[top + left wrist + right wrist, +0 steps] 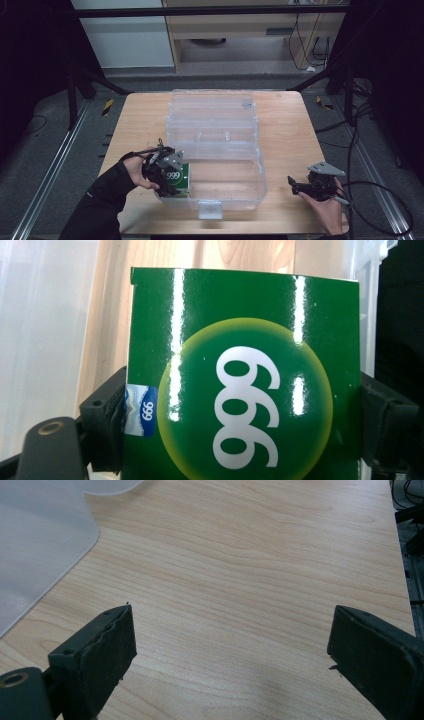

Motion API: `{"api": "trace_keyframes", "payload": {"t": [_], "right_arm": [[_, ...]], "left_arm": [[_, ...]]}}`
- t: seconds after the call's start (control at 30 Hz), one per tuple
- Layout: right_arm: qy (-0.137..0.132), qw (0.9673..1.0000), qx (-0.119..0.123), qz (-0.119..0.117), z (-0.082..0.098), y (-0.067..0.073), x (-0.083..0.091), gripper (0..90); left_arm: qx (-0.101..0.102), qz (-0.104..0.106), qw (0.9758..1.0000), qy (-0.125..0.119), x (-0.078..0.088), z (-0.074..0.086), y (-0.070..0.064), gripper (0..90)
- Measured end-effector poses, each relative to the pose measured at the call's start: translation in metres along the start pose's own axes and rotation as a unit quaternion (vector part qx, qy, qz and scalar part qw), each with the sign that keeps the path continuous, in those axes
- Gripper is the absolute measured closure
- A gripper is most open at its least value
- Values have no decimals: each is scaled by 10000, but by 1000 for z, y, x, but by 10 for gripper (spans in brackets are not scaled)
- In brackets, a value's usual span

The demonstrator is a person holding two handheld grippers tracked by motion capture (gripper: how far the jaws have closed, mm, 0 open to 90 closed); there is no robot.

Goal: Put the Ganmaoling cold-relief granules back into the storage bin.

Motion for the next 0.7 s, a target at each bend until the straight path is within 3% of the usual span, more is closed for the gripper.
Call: {"api": "trace_keyframes", "payload": {"t": [0.7], "right_arm": [[26, 10000, 9, 14, 1, 0, 0, 49]], "left_arm": [[-73, -24, 9999, 100, -14, 7, -3, 130]]}}
Point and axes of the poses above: each handheld gripper's, and its own axes: x roughly backward along the jaws, z roughly out of its underside, y roughly to its left, the point moved 8 cm from there along -x, roughly forward along the jaws, and after that the axes turned 12 degrees about -z, right-handed, at the moved point
